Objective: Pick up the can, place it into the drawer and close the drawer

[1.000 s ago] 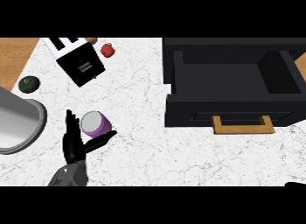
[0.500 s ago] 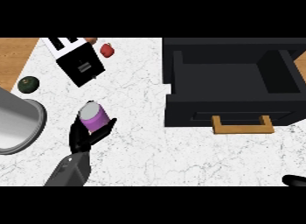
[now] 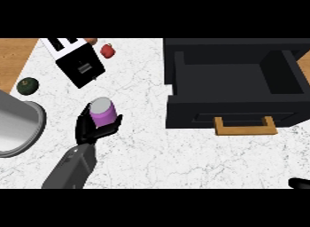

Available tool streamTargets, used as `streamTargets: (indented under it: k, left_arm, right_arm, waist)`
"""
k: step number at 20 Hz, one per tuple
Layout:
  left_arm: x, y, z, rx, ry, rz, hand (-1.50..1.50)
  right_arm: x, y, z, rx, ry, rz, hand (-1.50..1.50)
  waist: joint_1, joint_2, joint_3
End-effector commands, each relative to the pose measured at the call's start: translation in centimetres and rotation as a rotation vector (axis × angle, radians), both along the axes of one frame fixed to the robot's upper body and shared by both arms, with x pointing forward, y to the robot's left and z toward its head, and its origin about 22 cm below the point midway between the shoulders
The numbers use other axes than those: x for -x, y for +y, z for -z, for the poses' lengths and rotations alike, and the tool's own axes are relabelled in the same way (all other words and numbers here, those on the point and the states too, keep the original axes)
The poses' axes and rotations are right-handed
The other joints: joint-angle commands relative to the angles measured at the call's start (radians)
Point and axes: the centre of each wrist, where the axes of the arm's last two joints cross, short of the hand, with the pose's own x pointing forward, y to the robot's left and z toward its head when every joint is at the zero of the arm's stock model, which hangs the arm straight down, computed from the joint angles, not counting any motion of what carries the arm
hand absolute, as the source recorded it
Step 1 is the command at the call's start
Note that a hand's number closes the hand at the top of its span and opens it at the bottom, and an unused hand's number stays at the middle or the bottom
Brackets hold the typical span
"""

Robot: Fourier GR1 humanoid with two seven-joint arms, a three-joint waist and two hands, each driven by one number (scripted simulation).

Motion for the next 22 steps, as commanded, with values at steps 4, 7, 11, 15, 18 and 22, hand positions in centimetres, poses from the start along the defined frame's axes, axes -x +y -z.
streamTargets:
  k: [4, 7, 11, 15, 18, 22]
  left_arm:
    - [-1.6, -1.0, -1.3, 0.009, -0.024, 0.189, 1.50]
    - [-3.3, -0.6, -2.6, 0.020, -0.054, 0.236, 1.50]
    - [-5.2, -2.0, -5.0, 0.020, -0.086, 0.296, 1.50]
    - [-5.9, -2.9, -6.9, 0.001, -0.069, 0.346, 1.50]
    - [-7.7, -4.7, -10.2, -0.047, -0.134, 0.370, 1.50]
    - [-8.4, -7.6, -14.2, -0.057, -0.146, 0.417, 1.50]
  right_arm:
    - [-0.3, 0.0, -0.5, -0.006, -0.015, 0.012, -1.50]
    - [-0.2, 1.0, -1.2, -0.011, -0.034, 0.013, -1.50]
    - [0.6, 0.6, -0.5, 0.023, 0.003, 0.016, -1.50]
    - [1.8, 1.0, -0.1, 0.014, -0.030, 0.025, -1.50]
    - [1.5, -0.4, -1.2, 0.034, -0.021, 0.048, -1.50]
    - [-0.2, -0.4, -1.2, 0.040, -0.024, 0.054, -1.50]
  waist:
    - [0.003, -0.002, 0.000]
    - [-0.005, 0.002, -0.001]
    - [0.004, -0.003, 0.001]
    - [0.013, -0.007, 0.001]
    - [0.015, -0.008, 0.002]
    - [0.024, -0.009, 0.002]
